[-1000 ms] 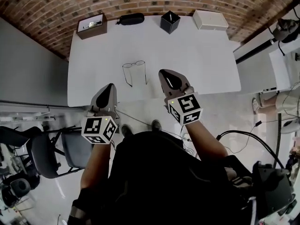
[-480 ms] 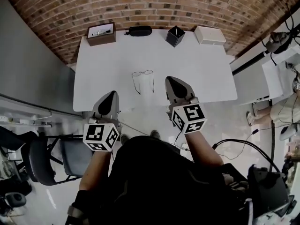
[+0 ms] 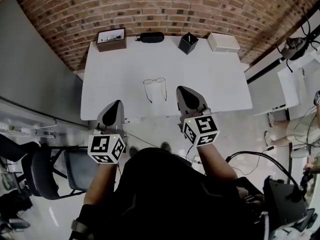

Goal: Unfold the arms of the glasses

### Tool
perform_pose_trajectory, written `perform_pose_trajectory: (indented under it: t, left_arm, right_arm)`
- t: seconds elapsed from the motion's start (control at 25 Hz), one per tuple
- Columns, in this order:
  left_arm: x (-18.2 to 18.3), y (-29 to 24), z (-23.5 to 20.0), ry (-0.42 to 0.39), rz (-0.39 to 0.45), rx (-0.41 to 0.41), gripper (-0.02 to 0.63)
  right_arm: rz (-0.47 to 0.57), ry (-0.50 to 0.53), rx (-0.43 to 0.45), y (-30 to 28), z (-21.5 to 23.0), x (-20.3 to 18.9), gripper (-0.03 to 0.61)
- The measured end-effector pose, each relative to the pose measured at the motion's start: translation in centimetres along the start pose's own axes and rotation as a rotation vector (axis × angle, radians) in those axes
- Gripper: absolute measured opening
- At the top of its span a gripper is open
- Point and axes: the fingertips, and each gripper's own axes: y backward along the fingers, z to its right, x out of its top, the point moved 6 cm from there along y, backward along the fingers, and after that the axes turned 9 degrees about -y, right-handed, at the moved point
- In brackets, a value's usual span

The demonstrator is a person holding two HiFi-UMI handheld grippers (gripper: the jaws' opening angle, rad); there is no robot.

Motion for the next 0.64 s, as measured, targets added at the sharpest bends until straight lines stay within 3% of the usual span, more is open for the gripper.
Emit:
perform_pose_trajectory:
  t: [0.64]
  left_arm:
    - [0.1,0.0,0.7,0.02,0.016,-0.007,0.009]
  right_arm:
    - [0.016,-0.025,-0.022,1.1,0.7,0.3,0.008]
